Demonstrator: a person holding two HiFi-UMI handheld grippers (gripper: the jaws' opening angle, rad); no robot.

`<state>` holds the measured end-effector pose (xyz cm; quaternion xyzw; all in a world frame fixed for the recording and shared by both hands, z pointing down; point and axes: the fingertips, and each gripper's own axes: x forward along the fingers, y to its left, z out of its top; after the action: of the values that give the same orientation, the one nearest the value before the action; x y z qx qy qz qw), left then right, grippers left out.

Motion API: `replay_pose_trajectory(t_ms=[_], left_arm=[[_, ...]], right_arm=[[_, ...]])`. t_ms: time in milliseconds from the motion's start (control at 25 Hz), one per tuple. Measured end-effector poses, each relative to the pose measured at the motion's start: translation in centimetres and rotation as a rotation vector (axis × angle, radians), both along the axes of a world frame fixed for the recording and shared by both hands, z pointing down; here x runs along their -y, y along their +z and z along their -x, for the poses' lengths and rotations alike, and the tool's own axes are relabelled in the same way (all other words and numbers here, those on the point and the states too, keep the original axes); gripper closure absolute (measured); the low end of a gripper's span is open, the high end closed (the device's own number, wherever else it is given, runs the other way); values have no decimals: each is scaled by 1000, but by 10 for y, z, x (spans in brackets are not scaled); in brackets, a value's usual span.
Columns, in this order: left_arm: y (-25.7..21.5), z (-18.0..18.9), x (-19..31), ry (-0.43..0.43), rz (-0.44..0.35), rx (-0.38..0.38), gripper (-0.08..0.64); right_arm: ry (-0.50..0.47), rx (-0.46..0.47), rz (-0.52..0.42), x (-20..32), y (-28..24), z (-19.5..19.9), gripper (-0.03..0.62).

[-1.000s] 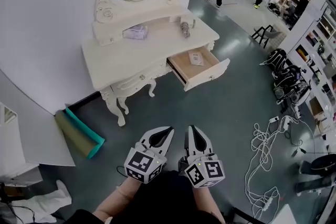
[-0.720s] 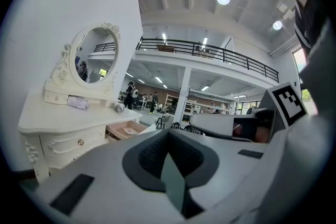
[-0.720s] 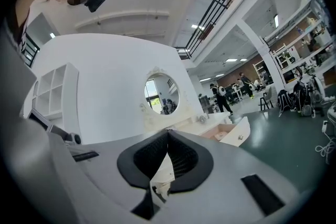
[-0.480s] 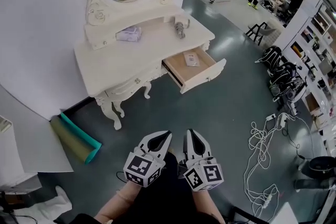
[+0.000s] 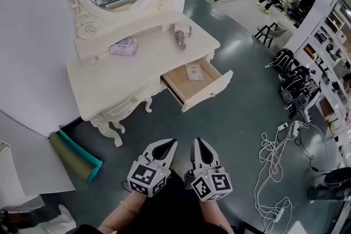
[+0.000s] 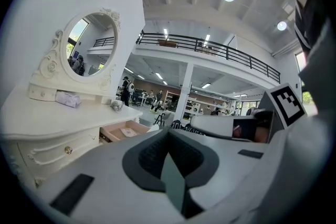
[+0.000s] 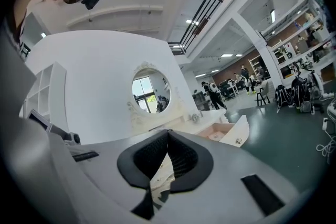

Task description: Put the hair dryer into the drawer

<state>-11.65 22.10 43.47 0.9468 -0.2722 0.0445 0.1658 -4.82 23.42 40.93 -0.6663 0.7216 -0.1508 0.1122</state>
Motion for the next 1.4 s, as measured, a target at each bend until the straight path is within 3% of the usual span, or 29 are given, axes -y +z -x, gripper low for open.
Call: replay_pose_trajectory(t_ms=[440,720,1040,1400], left_arm=[[10,-53,72,37,9,60,548],[16,-72,108,14,19,77,548],[23,-93,129,-23,37,86,548],[19,-90,129,-62,40,84,548]], right_arm=[[15,-6,8,81,5,-51,578],[0,-8,16,114,9,-71,578],[-42,2,15,134,11,-89,578],[-62,18,28,135,15,-90,578]])
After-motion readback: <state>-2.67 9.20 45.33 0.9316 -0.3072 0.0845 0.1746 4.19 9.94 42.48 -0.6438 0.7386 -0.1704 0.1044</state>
